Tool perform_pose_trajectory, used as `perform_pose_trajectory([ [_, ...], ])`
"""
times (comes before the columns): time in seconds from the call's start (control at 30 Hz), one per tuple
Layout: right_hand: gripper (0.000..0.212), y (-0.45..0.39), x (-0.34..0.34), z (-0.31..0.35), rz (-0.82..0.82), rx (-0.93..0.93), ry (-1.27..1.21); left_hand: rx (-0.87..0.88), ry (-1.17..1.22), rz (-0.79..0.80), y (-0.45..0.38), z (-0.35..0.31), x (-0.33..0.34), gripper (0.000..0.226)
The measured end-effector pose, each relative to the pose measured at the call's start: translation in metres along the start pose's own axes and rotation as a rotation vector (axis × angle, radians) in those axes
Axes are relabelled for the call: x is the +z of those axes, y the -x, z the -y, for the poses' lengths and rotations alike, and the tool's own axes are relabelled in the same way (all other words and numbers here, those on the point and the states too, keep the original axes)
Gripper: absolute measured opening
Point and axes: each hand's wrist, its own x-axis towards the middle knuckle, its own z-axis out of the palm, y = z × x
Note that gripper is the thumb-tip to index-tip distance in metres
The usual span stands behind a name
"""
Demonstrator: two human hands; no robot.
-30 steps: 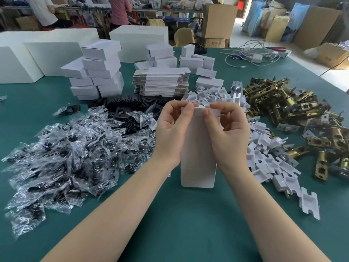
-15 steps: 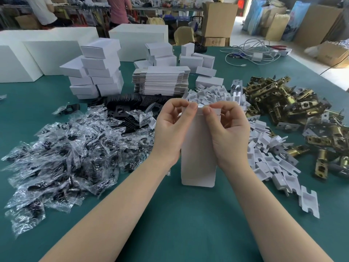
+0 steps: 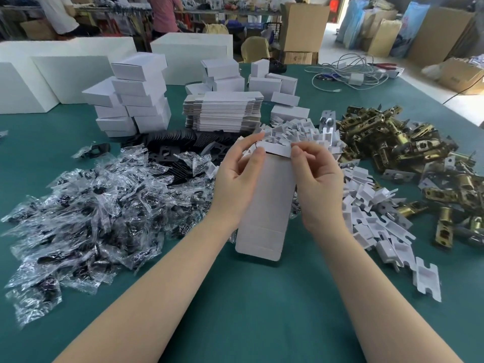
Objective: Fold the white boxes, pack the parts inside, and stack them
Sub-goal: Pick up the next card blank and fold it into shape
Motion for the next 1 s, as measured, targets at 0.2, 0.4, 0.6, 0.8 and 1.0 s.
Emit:
perform_pose_trajectory([
  [0.2,0.014,0.003,0.002,-0.002,-0.024,-0.002,0.083,-0.061,-0.015,-0.023,-0.003,0.0,0.0,0.014],
  [0.4,0.014,0.014,0.015,0.007,-0.087,-0.058,0.01,-0.039,-0.039,-0.058,-0.002,-0.004,0.006,0.016],
  [0.6,0.018,0.017,0.015,0.016,-0.154,-0.184,-0.033,0.083,0.016,-0.076,0.005,-0.009,0.013,0.02],
  [0.8,0.021,0.016,0.014,0.017,-0.145,-0.203,-0.015,0.091,0.045,-0.087,0.005,-0.008,0.013,0.025],
  [1.0,0.022,0.013,0.012,0.02,-0.107,-0.185,-0.025,0.149,0.083,-0.066,0.007,-0.007,0.013,0.015],
])
